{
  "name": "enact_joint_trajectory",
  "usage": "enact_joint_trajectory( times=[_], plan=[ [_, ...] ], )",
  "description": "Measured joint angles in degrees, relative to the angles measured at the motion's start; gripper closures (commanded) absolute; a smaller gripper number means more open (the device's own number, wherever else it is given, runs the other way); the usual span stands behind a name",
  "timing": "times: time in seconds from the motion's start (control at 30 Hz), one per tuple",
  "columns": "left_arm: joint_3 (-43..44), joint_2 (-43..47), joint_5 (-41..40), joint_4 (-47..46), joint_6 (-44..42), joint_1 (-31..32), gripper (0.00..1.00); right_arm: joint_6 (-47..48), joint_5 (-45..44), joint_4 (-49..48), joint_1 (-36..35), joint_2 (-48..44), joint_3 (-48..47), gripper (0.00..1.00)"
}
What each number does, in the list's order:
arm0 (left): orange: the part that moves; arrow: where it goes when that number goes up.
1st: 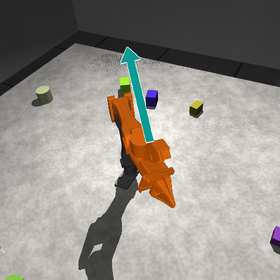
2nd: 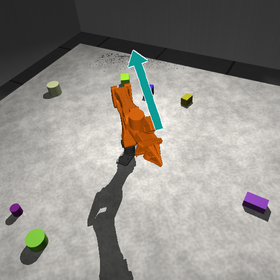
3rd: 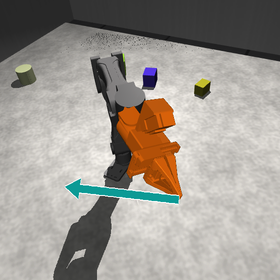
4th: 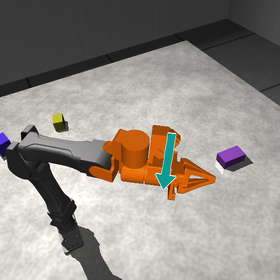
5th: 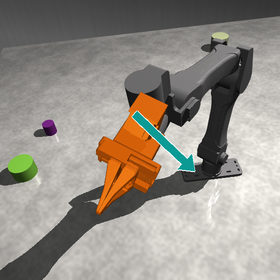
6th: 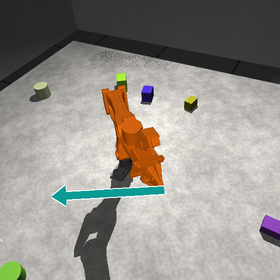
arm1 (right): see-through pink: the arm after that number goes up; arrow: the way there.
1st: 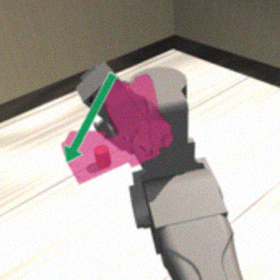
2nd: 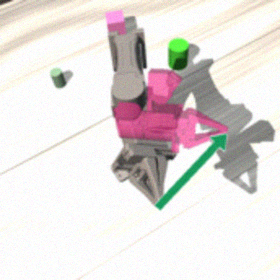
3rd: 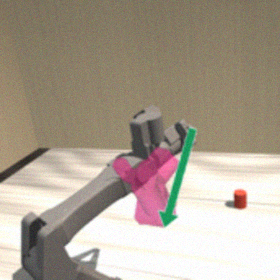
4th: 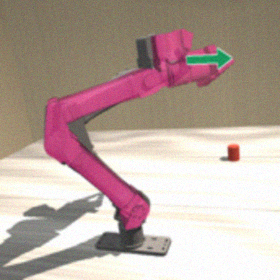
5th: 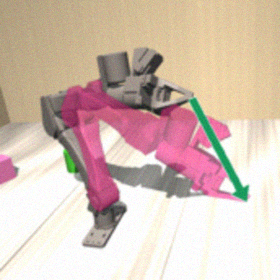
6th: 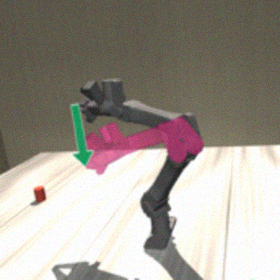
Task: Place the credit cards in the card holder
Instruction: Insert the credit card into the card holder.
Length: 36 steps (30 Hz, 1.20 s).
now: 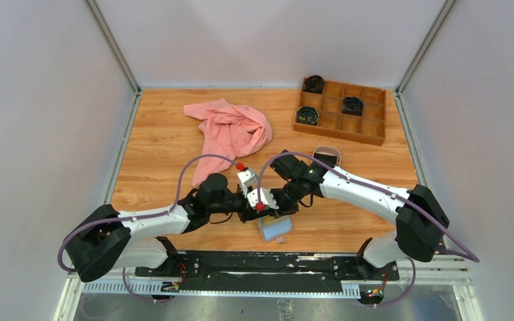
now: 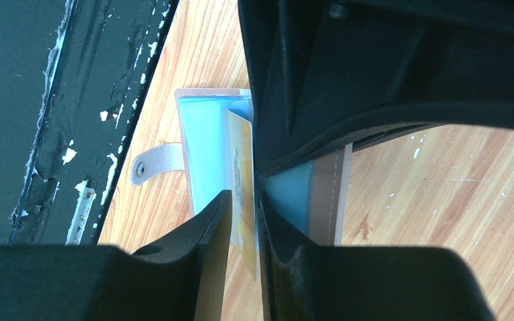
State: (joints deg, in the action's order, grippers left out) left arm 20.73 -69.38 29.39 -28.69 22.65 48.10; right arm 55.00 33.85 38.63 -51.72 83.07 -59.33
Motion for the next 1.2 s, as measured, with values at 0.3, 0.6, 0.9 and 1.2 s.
enact_joint_trajectory(
  times=[0.3,0.6,0.9,1.2],
  plan=[
    [0.0,0.0,0.0,0.0,0.0,0.0,1.0,0.0,0.2,0.0,0.0,-0.4,0.0,0.85],
    [0.0,0.0,0.1,0.0,0.0,0.0,1.0,0.2,1.2,0.0,0.0,0.2,0.0,0.91],
    [-0.2,0.0,0.1,0.7,-0.2,0.0,1.0,0.5,2.2,0.0,-0.8,3.5,-0.2,0.9],
    [-0.6,0.0,0.1,1.2,-0.2,0.0,1.0,0.0,2.6,0.1,-1.4,4.3,-0.3,0.79]
  ],
)
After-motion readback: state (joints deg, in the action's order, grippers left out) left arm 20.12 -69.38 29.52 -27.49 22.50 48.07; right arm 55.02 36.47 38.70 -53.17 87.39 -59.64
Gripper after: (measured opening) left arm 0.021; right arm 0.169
